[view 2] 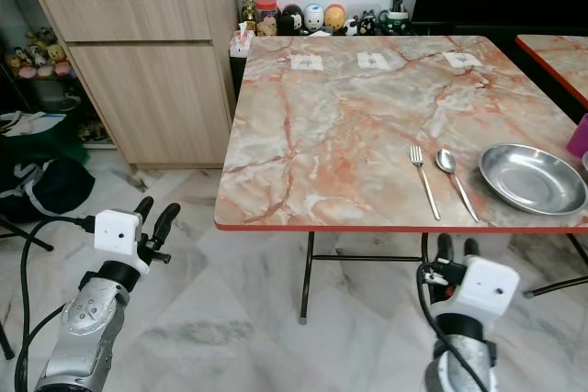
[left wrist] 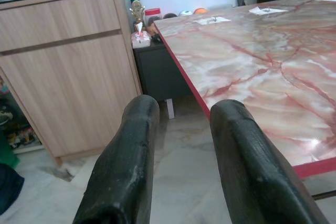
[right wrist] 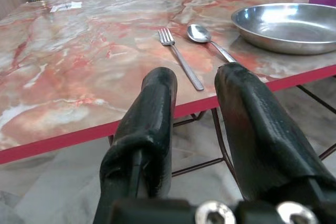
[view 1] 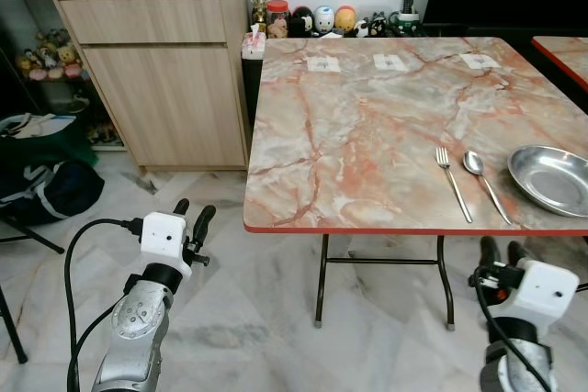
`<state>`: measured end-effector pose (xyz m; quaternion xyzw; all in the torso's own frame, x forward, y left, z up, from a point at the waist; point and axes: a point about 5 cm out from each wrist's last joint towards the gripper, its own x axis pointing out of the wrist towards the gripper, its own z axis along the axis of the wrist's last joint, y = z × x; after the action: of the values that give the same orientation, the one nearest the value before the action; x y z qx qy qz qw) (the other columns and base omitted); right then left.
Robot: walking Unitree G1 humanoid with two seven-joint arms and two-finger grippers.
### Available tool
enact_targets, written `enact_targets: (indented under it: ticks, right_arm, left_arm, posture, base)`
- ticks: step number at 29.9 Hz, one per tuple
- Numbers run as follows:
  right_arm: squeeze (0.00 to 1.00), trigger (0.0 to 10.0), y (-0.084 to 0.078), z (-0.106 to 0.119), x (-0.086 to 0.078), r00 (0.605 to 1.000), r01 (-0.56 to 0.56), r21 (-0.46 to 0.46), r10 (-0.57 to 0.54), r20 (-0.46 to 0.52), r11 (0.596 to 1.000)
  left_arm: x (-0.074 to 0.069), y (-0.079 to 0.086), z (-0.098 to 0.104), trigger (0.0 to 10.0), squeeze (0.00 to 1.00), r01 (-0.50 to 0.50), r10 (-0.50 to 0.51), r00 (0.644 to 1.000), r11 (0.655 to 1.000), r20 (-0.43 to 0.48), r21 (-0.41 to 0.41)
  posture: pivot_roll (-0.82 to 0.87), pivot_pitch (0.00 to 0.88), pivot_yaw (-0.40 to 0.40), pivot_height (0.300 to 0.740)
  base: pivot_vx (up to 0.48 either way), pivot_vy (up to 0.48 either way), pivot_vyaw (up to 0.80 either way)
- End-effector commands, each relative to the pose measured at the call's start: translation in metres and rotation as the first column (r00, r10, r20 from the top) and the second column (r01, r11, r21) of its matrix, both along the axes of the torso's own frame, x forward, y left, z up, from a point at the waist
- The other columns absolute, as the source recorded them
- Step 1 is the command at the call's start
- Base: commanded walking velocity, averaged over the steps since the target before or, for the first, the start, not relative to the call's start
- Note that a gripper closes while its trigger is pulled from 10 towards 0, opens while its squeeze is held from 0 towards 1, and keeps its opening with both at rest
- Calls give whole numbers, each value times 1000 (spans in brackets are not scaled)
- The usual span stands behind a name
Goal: Setting the table
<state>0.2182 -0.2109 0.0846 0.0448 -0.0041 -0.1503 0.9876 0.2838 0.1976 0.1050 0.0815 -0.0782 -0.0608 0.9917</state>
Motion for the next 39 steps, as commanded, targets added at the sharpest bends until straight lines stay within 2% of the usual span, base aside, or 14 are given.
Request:
enact_targets:
  ticks: [1, 6, 8, 10, 12, 15, 18, 23, 27, 30, 36, 39]
  right_arm:
    - [0, 10000, 1, 8, 1, 1000, -8, 1, 8, 22, 1000]
    - [0, 10000, -7, 15, -3, 999, 26, -4, -26, 43, 1000]
    - [0, 10000, -16, 22, -15, 996, 65, -27, -64, 63, 997]
    - [0, 10000, -18, 23, -17, 995, 78, -29, -75, 67, 997]
    - [0, 10000, -23, 25, -25, 989, 131, -27, -128, 77, 991]
    - [0, 10000, -20, 26, -32, 984, 160, -19, -158, 86, 987]
    - [0, 10000, -17, 26, -32, 984, 159, -6, -157, 88, 987]
    - [0, 10000, -6, 28, -18, 994, 73, -1, -72, 77, 997]
    - [0, 10000, -7, 31, -9, 997, 30, -13, -29, 75, 999]
    - [0, 10000, -10, 32, -4, 996, 32, -11, -31, 83, 999]
    - [0, 10000, 1, 24, -8, 998, 26, 20, -27, 61, 999]
    - [0, 10000, 3, 22, -8, 999, 20, 25, -21, 49, 999]
  left_arm:
    - [1, -6, 4, 10000, 0, 13, -13, 1000, 1000, 8, -4]
    - [6, -15, 8, 10000, 0, 33, -33, 999, 999, 12, -17]
    - [11, -25, 7, 10000, 0, 85, -86, 996, 996, -7, -18]
    - [11, -27, 6, 10000, 0, 96, -97, 995, 995, -13, -19]
    - [15, -32, 6, 10000, 0, 137, -137, 990, 991, -31, -9]
    - [20, -31, 5, 10000, 0, 152, -152, 987, 988, -49, 3]
    - [20, -29, 6, 10000, 0, 151, -150, 988, 988, -48, 15]
    - [21, -19, 13, 10000, 0, 78, -78, 997, 997, -14, 2]
    - [16, -15, 7, 10000, 0, 20, -20, 1000, 1000, -13, -14]
    - [13, -12, 11, 10000, 0, 1, -1, 1000, 1000, 1, -20]
    - [4, -1, 10, 10000, 0, -14, 14, 1000, 1000, -9, -4]
    - [3, 0, 10, 10000, 0, -14, 14, 1000, 1000, -11, 3]
  posture:
    - [78, 0, -53, 740]
    - [13, 0, -36, 740]
    - [-55, 0, 19, 740]
    - [-63, 0, 27, 740]
    - [-109, 0, 80, 740]
    - [-125, 0, 97, 740]
    - [-117, 0, 91, 740]
    - [-82, 0, 19, 740]
    - [-48, 0, -8, 740]
    - [-18, 0, -12, 740]
    - [31, 0, -14, 740]
    - [34, 0, -16, 740]
  base:
    - [0, 0, 0]
    - [0, 0, 0]
    - [0, 0, 0]
    - [0, 0, 0]
    - [0, 0, 0]
    - [0, 0, 0]
    - [0, 0, 0]
    - [0, 0, 0]
    - [0, 0, 0]
    - [0, 0, 0]
    - [0, 0, 0]
    - [0, 0, 0]
